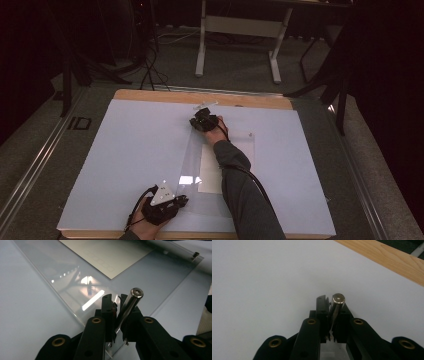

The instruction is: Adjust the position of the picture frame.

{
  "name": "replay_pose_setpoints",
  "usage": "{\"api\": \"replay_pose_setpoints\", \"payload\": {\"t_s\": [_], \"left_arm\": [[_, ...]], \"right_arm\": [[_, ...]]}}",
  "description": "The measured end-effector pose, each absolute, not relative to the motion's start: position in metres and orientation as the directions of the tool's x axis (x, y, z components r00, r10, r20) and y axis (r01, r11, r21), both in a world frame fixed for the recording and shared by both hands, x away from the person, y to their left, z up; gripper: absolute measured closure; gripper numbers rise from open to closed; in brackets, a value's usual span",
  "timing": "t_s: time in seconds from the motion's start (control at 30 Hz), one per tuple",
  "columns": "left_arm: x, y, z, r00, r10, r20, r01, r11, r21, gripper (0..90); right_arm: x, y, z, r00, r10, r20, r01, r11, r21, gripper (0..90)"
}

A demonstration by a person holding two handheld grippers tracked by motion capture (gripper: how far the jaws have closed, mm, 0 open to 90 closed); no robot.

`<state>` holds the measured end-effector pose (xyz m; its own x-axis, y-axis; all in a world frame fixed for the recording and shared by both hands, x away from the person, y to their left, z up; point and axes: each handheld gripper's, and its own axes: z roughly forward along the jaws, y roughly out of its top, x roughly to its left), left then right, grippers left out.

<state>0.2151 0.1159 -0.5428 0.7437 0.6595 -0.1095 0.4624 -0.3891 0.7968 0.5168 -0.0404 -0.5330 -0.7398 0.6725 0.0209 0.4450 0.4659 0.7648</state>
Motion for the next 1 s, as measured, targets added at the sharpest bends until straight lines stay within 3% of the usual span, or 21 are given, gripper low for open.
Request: {"api": "replay_pose_setpoints", "payload": {"t_s": [0.23,0.6,0.9,1.0], "left_arm": [[0.214,0.117,-0.541,0.742,0.663,-0.101,0.452,-0.382,0.806,83.7],[0.234,0.166,-0.515,0.614,0.779,-0.124,0.433,-0.202,0.878,80.3],[0.29,0.203,-0.503,0.499,0.848,-0.178,0.442,-0.072,0.894,79.4],[0.317,0.205,-0.502,0.491,0.854,-0.174,0.472,-0.092,0.877,82.9]], "right_arm": [[0.516,-0.039,-0.531,-0.738,0.675,0.004,0.446,0.484,0.753,85.1],[0.515,-0.087,-0.497,-0.686,0.728,0.003,0.447,0.418,0.791,84.7],[0.488,-0.142,-0.475,-0.656,0.754,-0.037,0.408,0.395,0.823,85.3],[0.473,-0.156,-0.47,-0.643,0.763,-0.074,0.409,0.424,0.808,85.4]]}}
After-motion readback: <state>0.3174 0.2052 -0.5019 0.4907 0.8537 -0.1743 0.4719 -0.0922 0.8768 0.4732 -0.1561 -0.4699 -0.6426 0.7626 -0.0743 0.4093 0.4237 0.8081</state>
